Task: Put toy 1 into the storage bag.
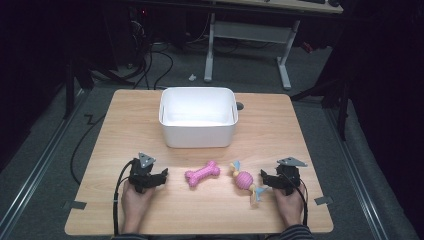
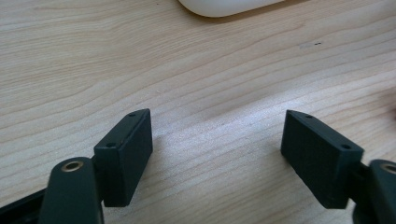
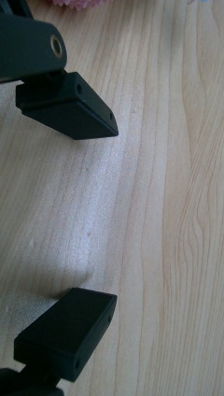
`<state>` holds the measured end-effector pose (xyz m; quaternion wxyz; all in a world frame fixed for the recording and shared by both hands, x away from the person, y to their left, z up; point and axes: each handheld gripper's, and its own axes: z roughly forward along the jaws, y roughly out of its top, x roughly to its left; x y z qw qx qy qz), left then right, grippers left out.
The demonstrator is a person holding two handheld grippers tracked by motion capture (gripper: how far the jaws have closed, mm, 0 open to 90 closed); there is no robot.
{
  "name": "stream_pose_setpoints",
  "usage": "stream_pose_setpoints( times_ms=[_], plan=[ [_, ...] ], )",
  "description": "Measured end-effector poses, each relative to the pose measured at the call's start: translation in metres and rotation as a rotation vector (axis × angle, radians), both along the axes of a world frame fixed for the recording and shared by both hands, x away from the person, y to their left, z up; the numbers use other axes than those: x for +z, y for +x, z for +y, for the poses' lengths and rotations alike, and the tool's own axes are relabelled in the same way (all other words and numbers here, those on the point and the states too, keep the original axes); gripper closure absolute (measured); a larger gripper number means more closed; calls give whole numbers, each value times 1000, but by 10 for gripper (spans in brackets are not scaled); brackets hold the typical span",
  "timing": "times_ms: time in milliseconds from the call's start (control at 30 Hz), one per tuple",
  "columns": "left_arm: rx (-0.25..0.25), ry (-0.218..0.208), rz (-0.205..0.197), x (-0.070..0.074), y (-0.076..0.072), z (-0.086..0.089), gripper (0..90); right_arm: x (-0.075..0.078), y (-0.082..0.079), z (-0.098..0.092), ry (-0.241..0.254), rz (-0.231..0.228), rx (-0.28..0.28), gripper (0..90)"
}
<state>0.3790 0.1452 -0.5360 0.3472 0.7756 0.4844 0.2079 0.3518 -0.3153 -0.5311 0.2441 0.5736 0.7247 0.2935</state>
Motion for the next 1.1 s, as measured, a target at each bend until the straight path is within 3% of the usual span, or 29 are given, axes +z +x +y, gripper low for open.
stream_pose_setpoints(
  times_ms=[767, 1100],
  plan=[
    [-32, 4, 2, 0, 3, 1, 249, 0, 0, 0, 0, -10, 10, 201],
    [-47, -18, 37, 5, 5, 7, 244, 0, -1, 1, 2, -11, 15, 213]
  ],
)
